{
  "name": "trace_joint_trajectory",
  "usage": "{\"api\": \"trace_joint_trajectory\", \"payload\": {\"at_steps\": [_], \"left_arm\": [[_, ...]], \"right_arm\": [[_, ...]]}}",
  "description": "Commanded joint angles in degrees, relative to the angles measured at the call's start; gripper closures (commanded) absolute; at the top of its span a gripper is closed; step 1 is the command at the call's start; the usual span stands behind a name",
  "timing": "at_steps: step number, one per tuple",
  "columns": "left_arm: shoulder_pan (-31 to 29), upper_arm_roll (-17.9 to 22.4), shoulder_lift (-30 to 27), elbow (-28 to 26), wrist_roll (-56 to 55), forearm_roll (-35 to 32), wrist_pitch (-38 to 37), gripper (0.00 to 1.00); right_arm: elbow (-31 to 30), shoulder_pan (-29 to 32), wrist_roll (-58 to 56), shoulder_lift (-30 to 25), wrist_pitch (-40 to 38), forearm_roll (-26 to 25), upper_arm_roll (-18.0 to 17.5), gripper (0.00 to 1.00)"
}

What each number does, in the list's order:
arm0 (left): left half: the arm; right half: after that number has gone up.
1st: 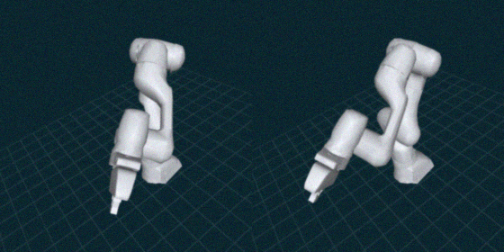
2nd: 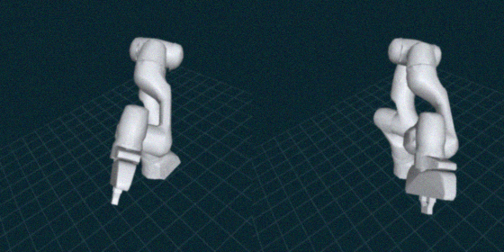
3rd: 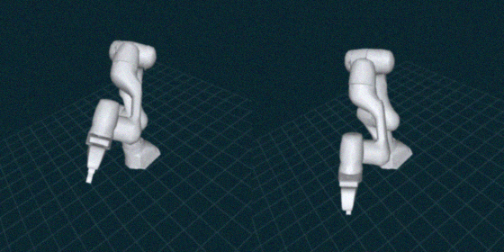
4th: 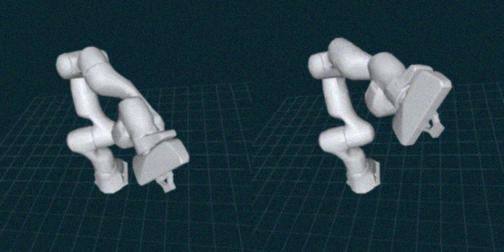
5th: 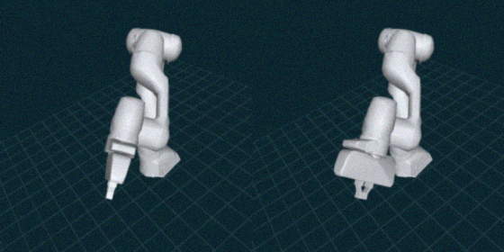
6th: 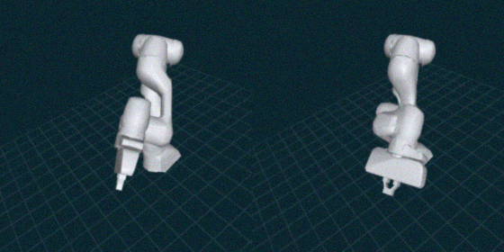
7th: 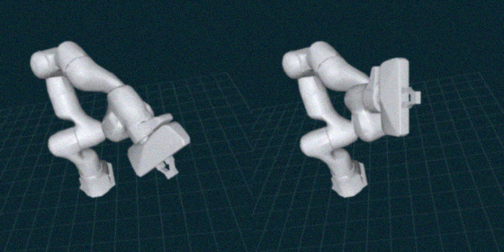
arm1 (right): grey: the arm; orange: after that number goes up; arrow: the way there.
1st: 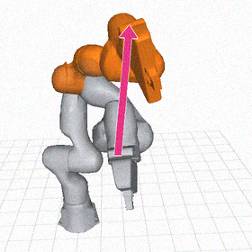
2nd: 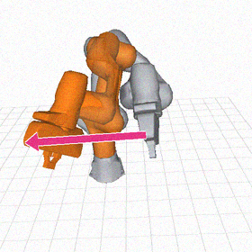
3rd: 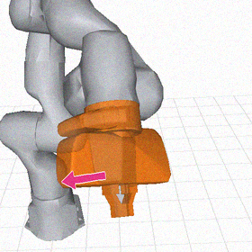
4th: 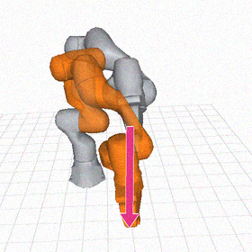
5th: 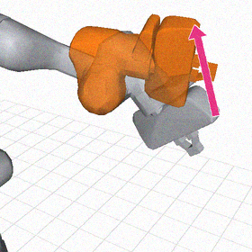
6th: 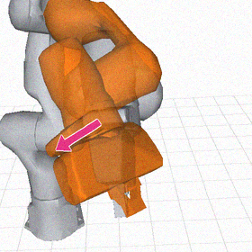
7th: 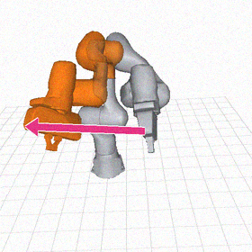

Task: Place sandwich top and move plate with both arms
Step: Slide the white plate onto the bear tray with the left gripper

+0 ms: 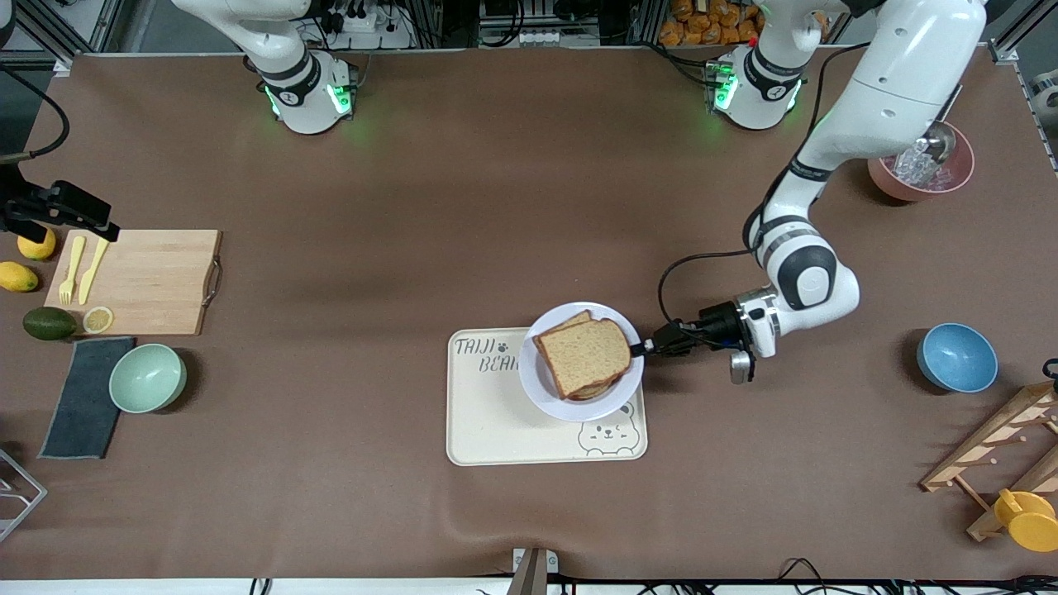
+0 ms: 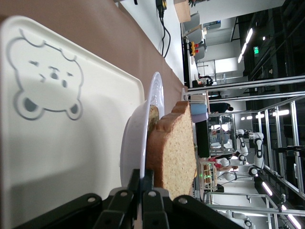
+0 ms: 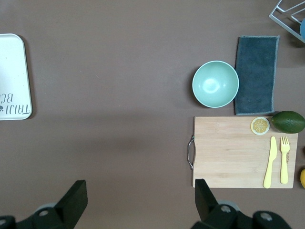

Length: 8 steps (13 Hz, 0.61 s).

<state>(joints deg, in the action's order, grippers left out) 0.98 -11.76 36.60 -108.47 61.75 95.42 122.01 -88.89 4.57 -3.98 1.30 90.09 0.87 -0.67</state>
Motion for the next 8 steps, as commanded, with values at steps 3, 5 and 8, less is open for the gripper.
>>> {"api": "trace_joint_trajectory", "payload": {"at_steps": [3,5,8], "left_arm": [[-2.6,-0.6,6.9,6.3,-0.2,-2.9,-3.2,1.00],[-2.6,-0.7,9.3,7.8,0.0,-2.7,-3.2,1.00],[-2.6,-0.8,13.2,10.1,1.1,-1.7,-4.2,1.00]], "right_arm": [[0.7,0.4,0.9,0.0,0.0,-1.1,-0.5,0.00],[0.4,0.5,0.9,0.0,-0.3,-1.1,-0.5,0.00],[0.6,0.1,1.0,0.0,-0.4,-1.1,-0.5,0.00]]}}
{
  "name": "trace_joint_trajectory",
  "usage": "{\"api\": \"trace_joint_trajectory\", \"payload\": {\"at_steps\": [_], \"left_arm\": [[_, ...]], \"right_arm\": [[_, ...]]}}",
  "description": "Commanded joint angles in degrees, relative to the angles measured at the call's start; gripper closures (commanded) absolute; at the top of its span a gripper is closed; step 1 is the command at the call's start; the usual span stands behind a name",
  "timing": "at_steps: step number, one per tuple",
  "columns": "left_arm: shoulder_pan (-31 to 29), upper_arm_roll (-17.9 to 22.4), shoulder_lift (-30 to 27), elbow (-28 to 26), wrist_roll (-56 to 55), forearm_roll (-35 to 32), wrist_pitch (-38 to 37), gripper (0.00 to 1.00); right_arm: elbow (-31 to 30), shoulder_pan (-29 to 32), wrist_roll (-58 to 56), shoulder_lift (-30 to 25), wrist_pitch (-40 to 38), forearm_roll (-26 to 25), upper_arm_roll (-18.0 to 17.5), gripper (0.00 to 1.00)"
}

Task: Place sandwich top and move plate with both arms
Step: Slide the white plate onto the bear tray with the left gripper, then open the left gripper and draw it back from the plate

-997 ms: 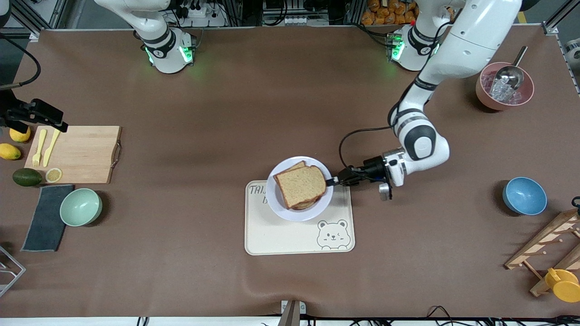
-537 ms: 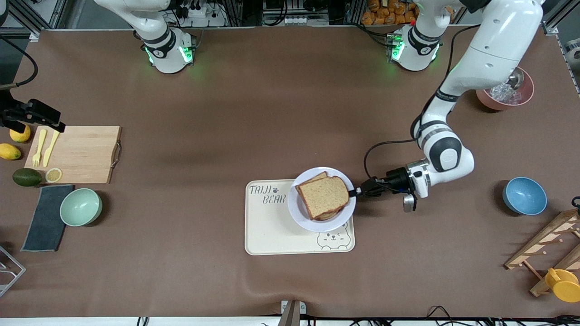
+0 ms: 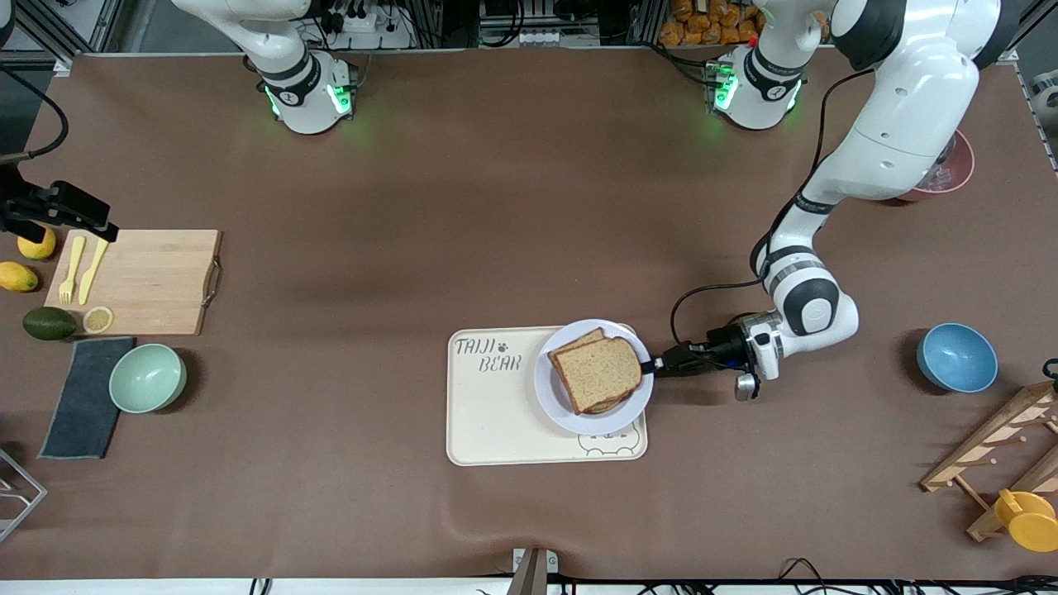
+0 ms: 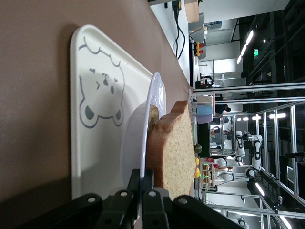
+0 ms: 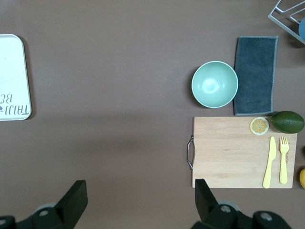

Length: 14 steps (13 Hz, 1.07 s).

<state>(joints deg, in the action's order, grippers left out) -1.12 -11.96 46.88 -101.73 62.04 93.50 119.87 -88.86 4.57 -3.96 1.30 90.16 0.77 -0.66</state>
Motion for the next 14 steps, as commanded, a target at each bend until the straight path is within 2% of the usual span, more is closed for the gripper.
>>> {"api": "trace_joint_trajectory", "payload": {"at_steps": [1,8,9,10,12,14], "left_arm": [[-0.4,-0.6,3.4,3.8,0.8,0.5,-2.2,1.00],[0.4,-0.6,6.3,5.1,1.3,2.5,-2.2,1.00],[0.3,-0.6,6.1,5.2,1.2,2.2,-2.2,0.80],[0.3,-0.5,6.0,5.2,0.9,2.0,-2.2,0.43],[0.3,-0.3,6.0,5.1,1.2,1.9,-2.2,0.00],[0.2,-0.1,5.7,5.0,0.8,1.1,-2.1,0.00]], "right_arm": [[0.7,0.1,1.1,0.0,-0.4,-1.0,-0.6,0.00],[0.8,1.1,0.8,0.0,-0.4,-0.2,-0.5,0.00],[0.8,1.1,1.0,0.0,-0.4,-0.2,-0.5,0.00],[1.0,1.1,0.9,0.0,-0.4,-0.2,-0.5,0.00],[1.5,1.1,0.8,0.0,-0.4,-0.2,-0.5,0.00],[1.7,1.1,1.0,0.0,-0.4,-0.2,-0.5,0.00]]}}
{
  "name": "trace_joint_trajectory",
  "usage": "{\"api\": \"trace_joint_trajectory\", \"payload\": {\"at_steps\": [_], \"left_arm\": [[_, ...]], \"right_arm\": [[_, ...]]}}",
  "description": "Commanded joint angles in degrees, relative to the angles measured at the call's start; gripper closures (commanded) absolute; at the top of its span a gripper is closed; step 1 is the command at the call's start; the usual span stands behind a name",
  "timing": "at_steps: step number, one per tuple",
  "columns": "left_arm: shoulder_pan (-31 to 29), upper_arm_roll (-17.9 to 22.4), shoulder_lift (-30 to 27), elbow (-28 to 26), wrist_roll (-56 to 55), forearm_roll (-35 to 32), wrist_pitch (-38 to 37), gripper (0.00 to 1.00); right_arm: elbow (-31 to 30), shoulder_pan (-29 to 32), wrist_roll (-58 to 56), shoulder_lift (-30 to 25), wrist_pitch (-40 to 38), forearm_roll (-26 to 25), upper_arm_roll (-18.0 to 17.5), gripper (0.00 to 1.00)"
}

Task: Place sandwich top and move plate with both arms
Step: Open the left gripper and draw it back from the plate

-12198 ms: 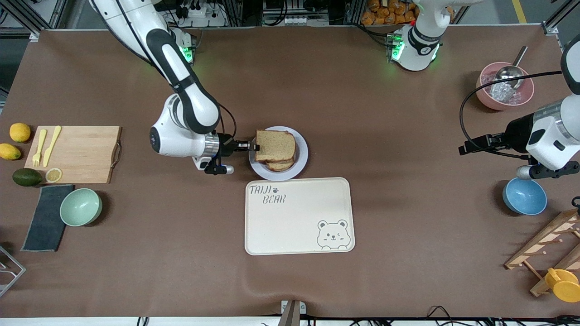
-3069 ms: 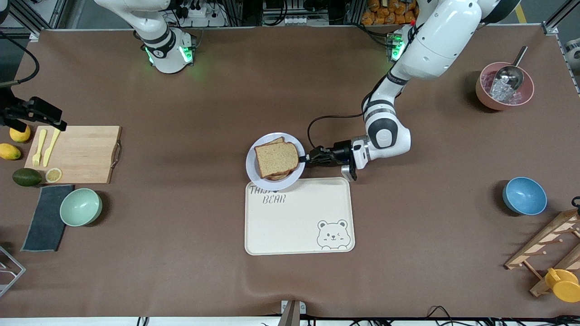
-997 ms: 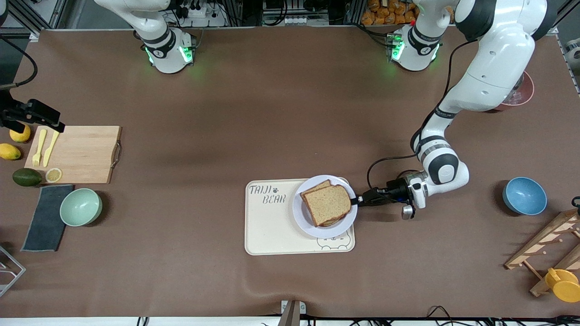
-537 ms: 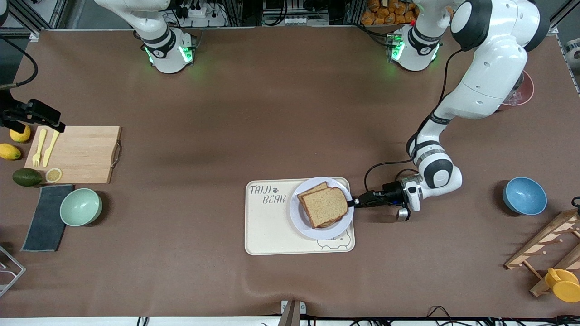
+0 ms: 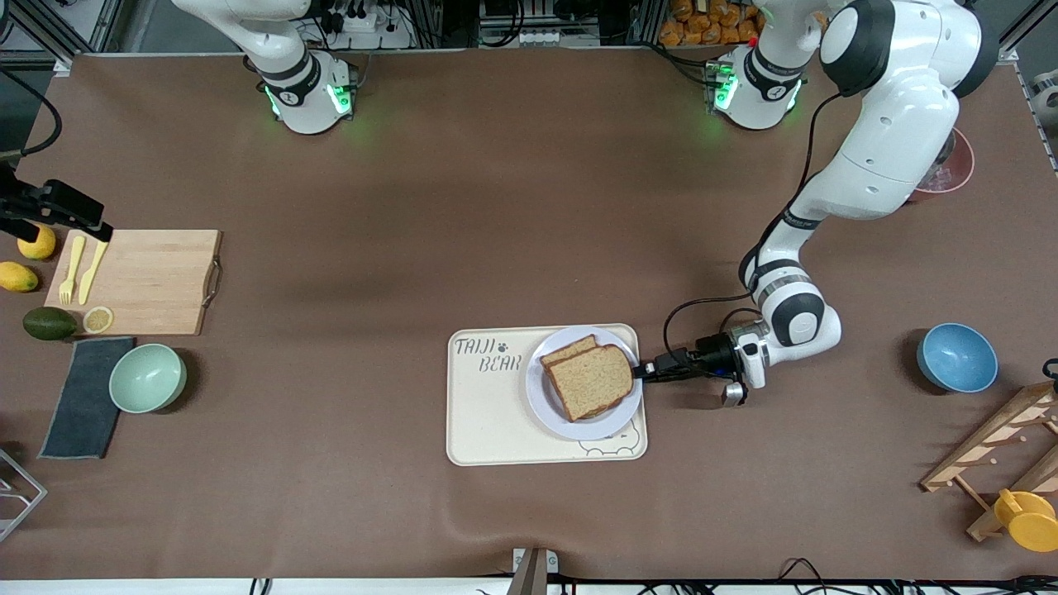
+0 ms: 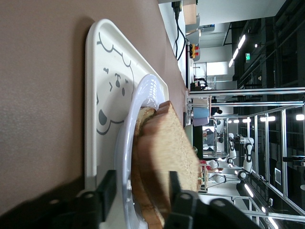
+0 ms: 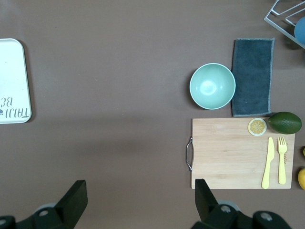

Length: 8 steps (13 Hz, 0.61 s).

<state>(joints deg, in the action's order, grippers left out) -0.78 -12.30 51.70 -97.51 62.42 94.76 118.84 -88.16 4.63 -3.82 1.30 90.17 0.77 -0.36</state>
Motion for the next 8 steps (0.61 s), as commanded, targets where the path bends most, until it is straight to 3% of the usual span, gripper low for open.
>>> {"api": "trace_joint_trajectory", "payload": {"at_steps": [1,8], "left_arm": [[-0.4,0.3,0.7,0.6,0.3,-0.8,-1.0,0.00],[-2.6,0.3,-4.8,0.0,-12.3,-11.6,-0.9,0.00]], "right_arm": [[2.0,1.1,0.9,0.0,-0.4,-0.2,-0.8,0.00],[2.5,1.3,0.9,1.3,0.5,1.2,-0.8,0.00]]}}
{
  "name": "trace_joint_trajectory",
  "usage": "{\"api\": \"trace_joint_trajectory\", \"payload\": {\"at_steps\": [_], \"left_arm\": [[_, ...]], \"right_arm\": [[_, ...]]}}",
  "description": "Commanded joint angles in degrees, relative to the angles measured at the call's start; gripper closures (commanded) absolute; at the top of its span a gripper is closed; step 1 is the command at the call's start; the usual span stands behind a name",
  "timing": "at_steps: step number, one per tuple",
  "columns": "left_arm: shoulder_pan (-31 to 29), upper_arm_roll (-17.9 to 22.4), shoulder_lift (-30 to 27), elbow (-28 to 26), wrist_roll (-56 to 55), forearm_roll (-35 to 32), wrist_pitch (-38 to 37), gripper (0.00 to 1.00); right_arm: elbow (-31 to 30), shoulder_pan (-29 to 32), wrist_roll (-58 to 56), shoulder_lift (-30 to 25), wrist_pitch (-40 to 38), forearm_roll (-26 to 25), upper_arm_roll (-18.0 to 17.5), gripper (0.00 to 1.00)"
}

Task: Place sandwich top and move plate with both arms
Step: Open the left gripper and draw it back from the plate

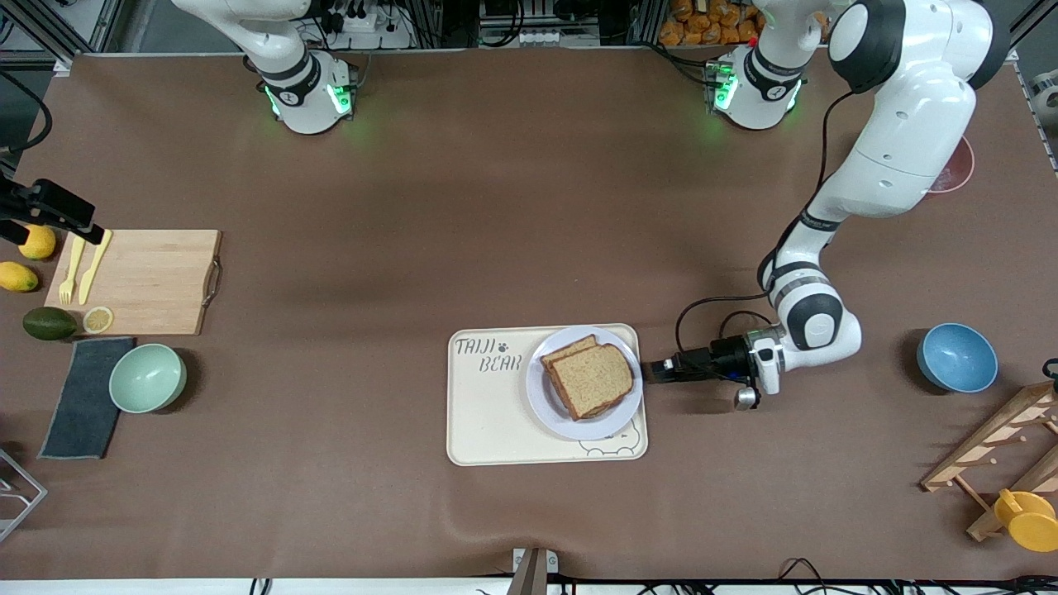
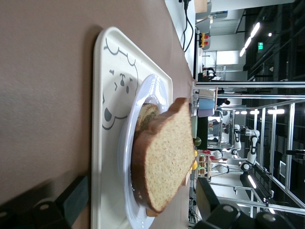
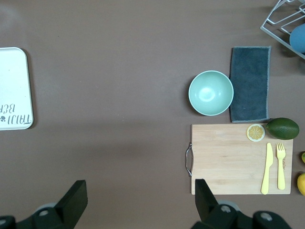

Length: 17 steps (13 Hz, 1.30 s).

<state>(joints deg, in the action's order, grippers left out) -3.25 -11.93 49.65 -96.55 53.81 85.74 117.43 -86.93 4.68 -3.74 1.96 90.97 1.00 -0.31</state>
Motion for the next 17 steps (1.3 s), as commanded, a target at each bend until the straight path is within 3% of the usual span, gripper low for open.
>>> {"api": "trace_joint_trajectory", "payload": {"at_steps": [1,5,10,17], "left_arm": [[-0.2,0.1,-3.6,-0.9,-5.9,-4.1,0.5,0.00],[-1.0,0.2,-9.9,0.0,-22.1,-17.6,0.5,0.00],[-1.4,0.1,-18.0,2.7,-42.9,-40.3,-0.2,0.00],[-2.5,0.1,-25.3,11.3,-55.5,-65.8,-15.6,0.00]], "right_arm": [[1.5,1.4,0.7,0.7,-0.3,1.5,-0.8,0.00],[1.6,1.4,0.7,1.1,-0.2,1.3,-0.8,0.00],[1.7,1.5,0.7,1.1,-0.2,1.2,-0.8,0.00],[1.7,1.7,0.4,1.1,-0.3,1.2,-0.8,0.00]]}}
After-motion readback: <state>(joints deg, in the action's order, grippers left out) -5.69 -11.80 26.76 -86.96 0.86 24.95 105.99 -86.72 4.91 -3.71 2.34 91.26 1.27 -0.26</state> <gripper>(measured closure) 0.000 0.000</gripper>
